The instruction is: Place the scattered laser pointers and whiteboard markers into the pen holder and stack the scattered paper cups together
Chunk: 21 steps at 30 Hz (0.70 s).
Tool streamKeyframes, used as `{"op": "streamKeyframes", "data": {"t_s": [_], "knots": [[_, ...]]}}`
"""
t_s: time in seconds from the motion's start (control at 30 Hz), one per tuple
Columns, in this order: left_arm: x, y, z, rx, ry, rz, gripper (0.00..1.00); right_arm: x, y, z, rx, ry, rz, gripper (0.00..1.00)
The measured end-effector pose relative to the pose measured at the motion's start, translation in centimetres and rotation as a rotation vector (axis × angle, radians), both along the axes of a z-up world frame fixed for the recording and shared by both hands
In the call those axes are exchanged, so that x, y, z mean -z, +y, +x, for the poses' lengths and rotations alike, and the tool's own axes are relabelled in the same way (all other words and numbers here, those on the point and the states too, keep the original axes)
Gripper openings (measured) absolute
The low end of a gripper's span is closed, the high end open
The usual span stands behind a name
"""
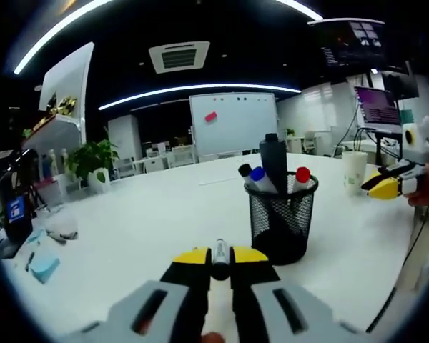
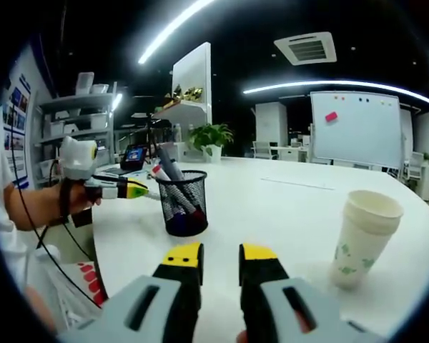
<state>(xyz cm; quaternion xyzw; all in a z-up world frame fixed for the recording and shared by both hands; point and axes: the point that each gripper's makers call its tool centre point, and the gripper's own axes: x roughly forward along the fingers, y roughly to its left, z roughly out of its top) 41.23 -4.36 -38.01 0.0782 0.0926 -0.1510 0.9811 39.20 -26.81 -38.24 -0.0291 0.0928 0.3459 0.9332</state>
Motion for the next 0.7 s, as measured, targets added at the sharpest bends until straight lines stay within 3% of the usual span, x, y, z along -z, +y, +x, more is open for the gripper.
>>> {"op": "streamKeyframes", "data": {"t_s": [0.7], "knots": [[-2.5,0.2,0.7,0.014,-0.045,0.009,0.11,0.3,-0.5,0.0,0.012,0.005,-0.002,0.19]]}}
